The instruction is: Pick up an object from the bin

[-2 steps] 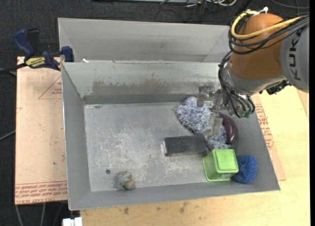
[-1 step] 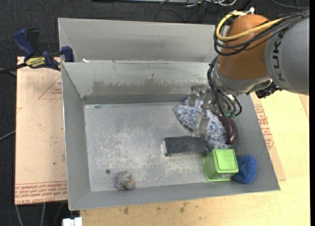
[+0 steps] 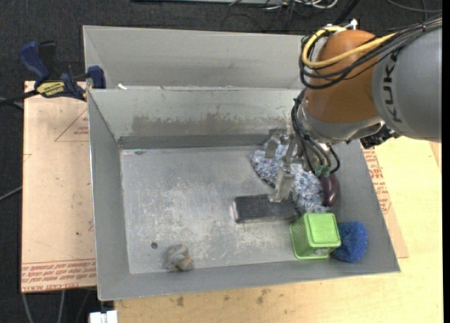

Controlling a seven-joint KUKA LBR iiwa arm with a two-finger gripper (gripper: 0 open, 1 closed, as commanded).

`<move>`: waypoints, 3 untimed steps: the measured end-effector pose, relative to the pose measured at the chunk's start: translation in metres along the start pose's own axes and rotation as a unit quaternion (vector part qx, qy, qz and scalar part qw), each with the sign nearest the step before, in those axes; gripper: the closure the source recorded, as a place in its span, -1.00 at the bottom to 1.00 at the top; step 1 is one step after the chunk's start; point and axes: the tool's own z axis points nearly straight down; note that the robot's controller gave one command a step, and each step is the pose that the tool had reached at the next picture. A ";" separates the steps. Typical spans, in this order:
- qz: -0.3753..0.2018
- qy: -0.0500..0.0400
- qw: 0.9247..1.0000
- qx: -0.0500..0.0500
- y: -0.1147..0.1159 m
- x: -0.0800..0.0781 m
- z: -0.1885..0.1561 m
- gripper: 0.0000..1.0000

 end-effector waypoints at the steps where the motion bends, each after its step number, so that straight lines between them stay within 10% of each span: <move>1: 0.054 -0.001 0.999 0.000 0.008 -0.018 0.021 -1.00; 3: 0.159 0.003 0.987 0.001 0.014 0.033 0.075 -1.00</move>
Offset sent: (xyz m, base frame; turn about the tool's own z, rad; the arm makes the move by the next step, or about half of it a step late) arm -0.0446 0.0285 -0.0822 0.3861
